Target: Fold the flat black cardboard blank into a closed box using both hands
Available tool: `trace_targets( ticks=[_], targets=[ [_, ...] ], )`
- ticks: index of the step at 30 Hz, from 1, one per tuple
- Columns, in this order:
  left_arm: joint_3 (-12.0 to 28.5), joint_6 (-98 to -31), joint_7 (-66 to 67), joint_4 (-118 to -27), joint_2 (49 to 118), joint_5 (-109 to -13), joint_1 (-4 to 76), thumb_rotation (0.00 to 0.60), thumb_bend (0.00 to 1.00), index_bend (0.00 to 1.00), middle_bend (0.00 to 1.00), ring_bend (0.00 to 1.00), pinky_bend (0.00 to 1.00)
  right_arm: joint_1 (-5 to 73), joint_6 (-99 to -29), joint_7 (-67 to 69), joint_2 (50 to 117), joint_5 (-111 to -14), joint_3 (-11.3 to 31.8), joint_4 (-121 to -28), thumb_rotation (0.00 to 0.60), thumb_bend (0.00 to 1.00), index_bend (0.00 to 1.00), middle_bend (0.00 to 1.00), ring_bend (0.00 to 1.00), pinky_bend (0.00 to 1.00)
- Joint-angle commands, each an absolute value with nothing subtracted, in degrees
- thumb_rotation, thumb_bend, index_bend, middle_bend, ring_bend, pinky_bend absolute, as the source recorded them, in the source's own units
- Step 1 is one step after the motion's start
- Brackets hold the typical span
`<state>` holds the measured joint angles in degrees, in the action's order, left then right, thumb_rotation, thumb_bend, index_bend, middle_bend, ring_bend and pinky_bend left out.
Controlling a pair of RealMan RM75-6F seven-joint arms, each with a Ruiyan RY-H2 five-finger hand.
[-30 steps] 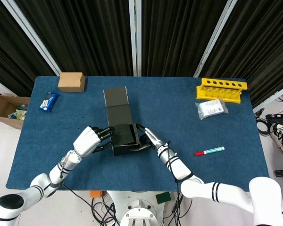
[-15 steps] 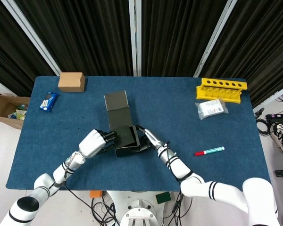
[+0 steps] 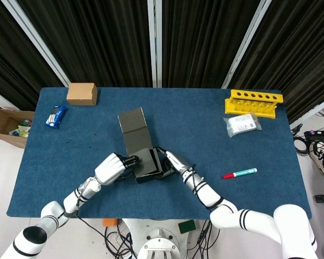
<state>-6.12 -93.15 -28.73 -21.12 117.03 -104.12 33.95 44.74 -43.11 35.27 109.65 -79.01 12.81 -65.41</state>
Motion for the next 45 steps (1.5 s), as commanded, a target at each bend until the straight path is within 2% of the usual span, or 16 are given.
trace_targets(
  ticks=[1,9,16,25,28,32,36,40,45],
  targets=[
    [-6.7,-92.2,-28.0,-22.4,116.5,-104.1,34.1,0.6,0.16,0.43,0.39,0.78,0.97,44.7,-43.2,36.2,109.3,-79.5,12.3,-65.3,0.6,0.18,0.48,0.37,0.78,1.0],
    [-8.0,-90.8,-23.2,-25.5,114.7,-104.7,34.9,0.6,0.16,0.48,0.42,0.78,0.97,44.8,-43.9,38.2,108.7,-80.8,10.9,-64.9,0.6,0.18,0.46,0.35,0.77,1.0],
    [-8.3,-90.6,-19.4,-28.5,113.1,-104.7,35.1,0.6,0.16,0.53,0.49,0.78,0.97,45.0,-44.2,39.2,108.5,-81.4,10.3,-64.7,0.6,0.18,0.44,0.35,0.77,1.0],
    [-9.8,-86.0,-12.7,-32.6,110.5,-105.7,36.5,0.6,0.15,0.51,0.43,0.78,0.97,45.5,-44.6,41.4,107.8,-82.7,9.3,-65.0,0.6,0.18,0.43,0.34,0.76,1.0],
    [-9.7,-86.1,-10.6,-33.9,109.9,-106.0,36.8,0.6,0.14,0.59,0.46,0.78,0.97,45.6,-45.0,41.6,107.8,-82.9,9.0,-65.1,0.6,0.18,0.43,0.34,0.76,1.0],
    [-9.5,-87.3,-10.2,-33.8,109.9,-106.3,36.8,0.6,0.15,0.73,0.59,0.79,0.97,45.5,-45.3,41.9,107.9,-82.9,8.8,-65.2,0.6,0.18,0.42,0.34,0.76,1.0],
    [-9.5,-87.7,-10.6,-33.1,110.1,-106.3,36.7,0.6,0.16,0.77,0.64,0.8,0.97,45.4,-45.5,42.1,108.0,-82.7,8.7,-65.4,0.6,0.18,0.42,0.34,0.76,1.0],
    [-9.7,-88.0,-11.1,-32.8,110.1,-106.4,36.5,0.6,0.15,0.73,0.61,0.8,0.97,45.4,-45.9,42.1,108.1,-82.6,8.7,-65.6,0.6,0.18,0.42,0.34,0.76,1.0],
    [-9.3,-88.7,-11.0,-32.8,110.0,-106.0,36.1,0.6,0.14,0.57,0.46,0.78,0.96,45.5,-46.0,42.1,108.4,-82.0,9.1,-65.8,0.6,0.18,0.42,0.34,0.76,1.0]
  ],
)
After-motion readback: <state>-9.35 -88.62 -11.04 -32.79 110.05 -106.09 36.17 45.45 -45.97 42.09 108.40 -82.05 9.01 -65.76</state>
